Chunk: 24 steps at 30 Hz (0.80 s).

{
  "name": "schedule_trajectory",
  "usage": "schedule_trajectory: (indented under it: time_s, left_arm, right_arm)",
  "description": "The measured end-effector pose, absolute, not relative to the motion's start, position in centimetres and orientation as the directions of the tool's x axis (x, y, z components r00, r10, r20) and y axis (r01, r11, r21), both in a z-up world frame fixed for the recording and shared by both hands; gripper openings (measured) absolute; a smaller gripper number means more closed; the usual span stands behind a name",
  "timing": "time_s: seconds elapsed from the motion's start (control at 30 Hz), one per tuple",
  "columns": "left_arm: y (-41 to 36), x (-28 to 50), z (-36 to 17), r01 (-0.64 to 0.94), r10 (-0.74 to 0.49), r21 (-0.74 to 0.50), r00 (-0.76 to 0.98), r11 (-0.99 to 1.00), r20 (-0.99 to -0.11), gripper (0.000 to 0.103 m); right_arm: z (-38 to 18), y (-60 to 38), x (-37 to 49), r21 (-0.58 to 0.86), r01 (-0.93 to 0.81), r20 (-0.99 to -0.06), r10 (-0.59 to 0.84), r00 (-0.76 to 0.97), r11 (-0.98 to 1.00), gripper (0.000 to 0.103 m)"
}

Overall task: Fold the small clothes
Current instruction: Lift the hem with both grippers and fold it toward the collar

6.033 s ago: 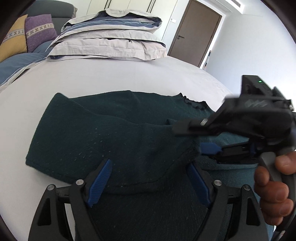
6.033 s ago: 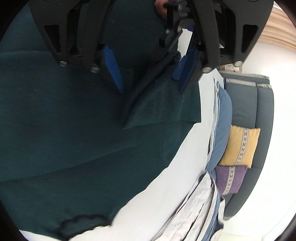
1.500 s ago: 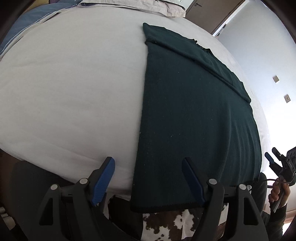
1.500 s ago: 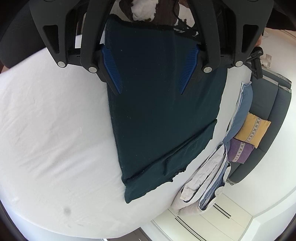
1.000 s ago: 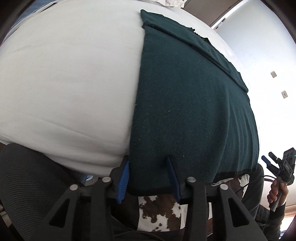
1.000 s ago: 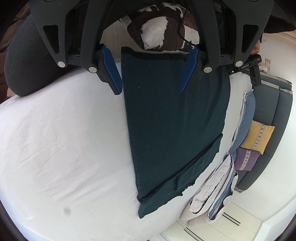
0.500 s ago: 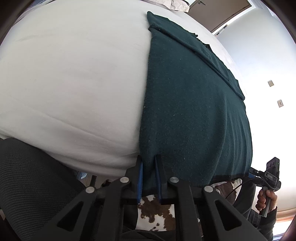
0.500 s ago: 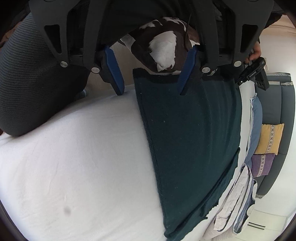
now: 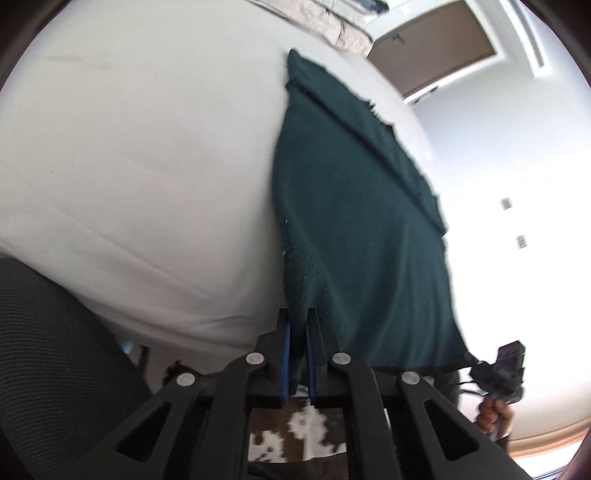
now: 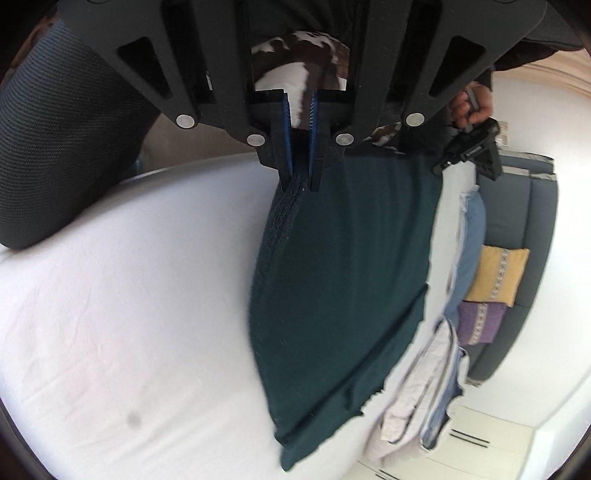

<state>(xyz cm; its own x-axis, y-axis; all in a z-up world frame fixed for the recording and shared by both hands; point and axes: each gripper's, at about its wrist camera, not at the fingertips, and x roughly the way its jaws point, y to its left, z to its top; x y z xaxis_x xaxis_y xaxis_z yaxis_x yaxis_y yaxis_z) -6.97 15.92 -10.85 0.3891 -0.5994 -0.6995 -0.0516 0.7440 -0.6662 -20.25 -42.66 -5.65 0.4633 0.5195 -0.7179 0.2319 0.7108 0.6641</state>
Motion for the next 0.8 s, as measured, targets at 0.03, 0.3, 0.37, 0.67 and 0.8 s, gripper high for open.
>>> schedule_trajectory:
  time_s: [0.03,0.3,0.37,0.67,0.8]
  left_arm:
    - [16.2,-6.9,-10.3,-0.049,-0.617,-0.690,0.405,0.722,-0.674,0.007]
    - [17.6,-6.8,-7.9,-0.050,-0.669,-0.782,0.485,0.622,-0.563,0.007]
    - [17.5,-6.7,-7.5,-0.052,-0.674,-0.792,0.494,0.608,-0.550,0.006]
    - [17.8,-5.8,-5.1,-0.022,-0.704,-0.843,0.538,0.538,-0.463,0.006]
    - [17.4,-4.2,-4.4,0.000,-0.718,-0.862,0.553,0.507,-0.423,0.006]
  right_arm:
    - [-5.1,-42.8,-20.1,0.680,0.222,-0.699,0.526,0.484,0.699,0.006]
    - [-0.7,-43.2,-18.8,0.746,0.146,-0.589,0.541,0.600,0.650,0.006]
    - [0.2,-43.4,-18.5,0.751,0.133,-0.572,0.537,0.620,0.646,0.006]
    - [3.3,-43.8,-16.6,0.782,0.091,-0.509,0.547,0.665,0.617,0.006]
    - [4.5,-44.3,-14.9,0.796,0.075,-0.477,0.546,0.689,0.600,0.006]
